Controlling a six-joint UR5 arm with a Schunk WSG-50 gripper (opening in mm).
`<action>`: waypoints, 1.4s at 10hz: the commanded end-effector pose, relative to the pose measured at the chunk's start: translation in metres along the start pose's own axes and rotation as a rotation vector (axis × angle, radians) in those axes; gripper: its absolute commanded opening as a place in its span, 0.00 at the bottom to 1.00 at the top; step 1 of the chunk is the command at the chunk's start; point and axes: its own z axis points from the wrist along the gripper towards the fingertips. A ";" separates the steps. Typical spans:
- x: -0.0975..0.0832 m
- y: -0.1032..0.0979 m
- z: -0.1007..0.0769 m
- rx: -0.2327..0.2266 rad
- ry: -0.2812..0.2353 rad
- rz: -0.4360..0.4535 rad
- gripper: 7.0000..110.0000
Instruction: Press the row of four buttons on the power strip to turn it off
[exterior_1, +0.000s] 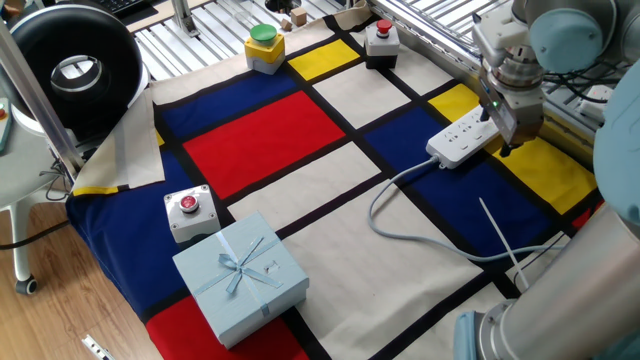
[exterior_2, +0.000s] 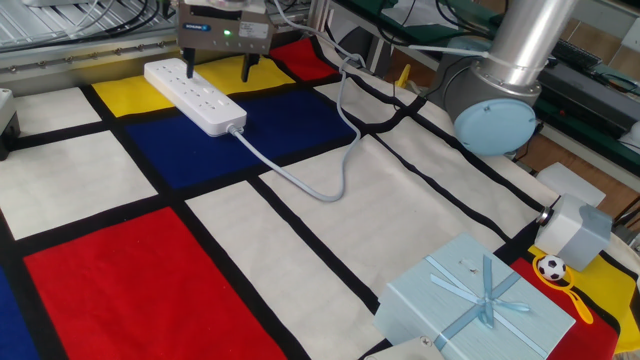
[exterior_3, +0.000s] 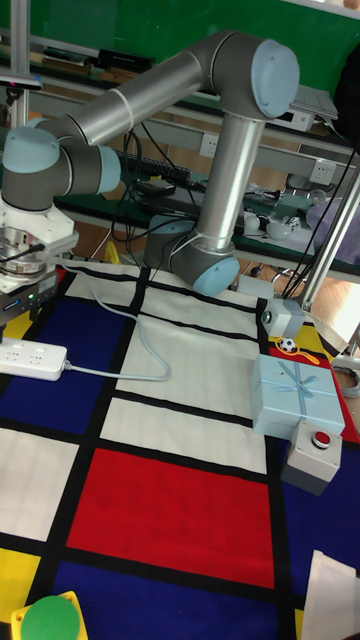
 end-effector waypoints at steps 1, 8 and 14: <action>0.005 0.002 0.000 -0.012 0.010 0.010 0.36; 0.011 0.006 0.005 -0.035 0.027 0.018 0.36; 0.012 0.006 0.009 -0.041 0.031 0.024 0.36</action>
